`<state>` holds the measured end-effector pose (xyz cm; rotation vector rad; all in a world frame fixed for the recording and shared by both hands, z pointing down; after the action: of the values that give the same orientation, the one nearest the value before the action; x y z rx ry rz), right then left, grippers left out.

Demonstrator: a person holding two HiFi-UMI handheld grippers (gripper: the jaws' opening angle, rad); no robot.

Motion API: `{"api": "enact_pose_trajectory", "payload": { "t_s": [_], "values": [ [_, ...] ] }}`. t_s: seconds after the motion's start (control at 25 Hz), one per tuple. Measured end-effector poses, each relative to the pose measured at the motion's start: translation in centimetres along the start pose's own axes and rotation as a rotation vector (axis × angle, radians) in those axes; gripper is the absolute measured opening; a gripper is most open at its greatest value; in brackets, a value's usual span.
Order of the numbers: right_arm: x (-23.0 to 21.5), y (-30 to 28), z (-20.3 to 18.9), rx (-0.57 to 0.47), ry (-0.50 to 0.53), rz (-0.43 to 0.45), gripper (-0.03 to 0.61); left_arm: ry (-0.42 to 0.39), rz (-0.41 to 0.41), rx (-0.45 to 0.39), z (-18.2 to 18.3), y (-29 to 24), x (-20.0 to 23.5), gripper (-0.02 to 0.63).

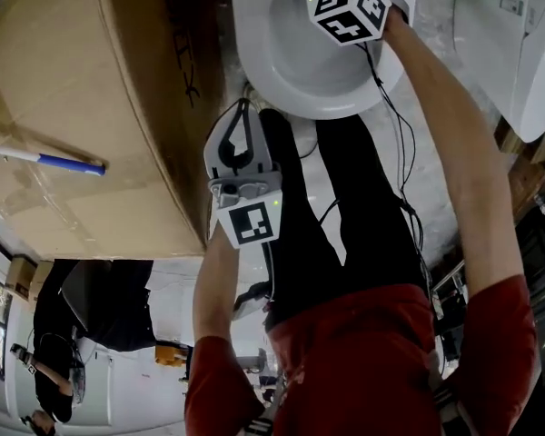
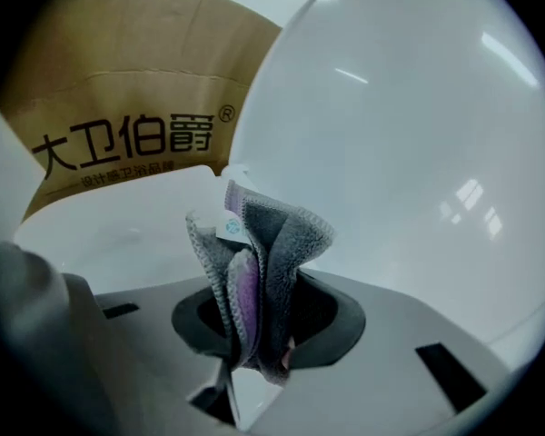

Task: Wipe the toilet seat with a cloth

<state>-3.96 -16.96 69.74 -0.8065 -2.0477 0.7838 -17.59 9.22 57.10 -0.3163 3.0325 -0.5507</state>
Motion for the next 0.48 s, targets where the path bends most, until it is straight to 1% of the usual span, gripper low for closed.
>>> {"api": "enact_pose_trajectory", "payload": {
  "t_s": [0.16, 0.36, 0.48],
  "values": [
    [-2.9, 1.2, -4.6, 0.062, -0.109, -0.035, 0.091, -0.004, -0.024, -0.006, 0.9, -1.0, -1.4, 0.014],
    [-6.3, 3.3, -10.1, 0.160, -0.313, -0.088, 0.089, -0.025, -0.079, -0.005, 1.8, -1.9, -3.2, 0.014],
    [-8.1, 4.4, -13.6, 0.230, -0.414, -0.113, 0.089, -0.025, -0.086, -0.011, 2.4, -2.4, -4.0, 0.014]
  ]
}}
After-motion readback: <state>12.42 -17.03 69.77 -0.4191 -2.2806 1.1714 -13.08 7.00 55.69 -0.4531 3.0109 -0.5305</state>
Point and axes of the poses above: the fingertips, and each gripper's own axes: y backward along the fingers, x to its left, z out of its top, the point moved 5 cm from there along y, backward along the fingers, and after that the axes turned 1 degree about -x, right-handed, at the moved point
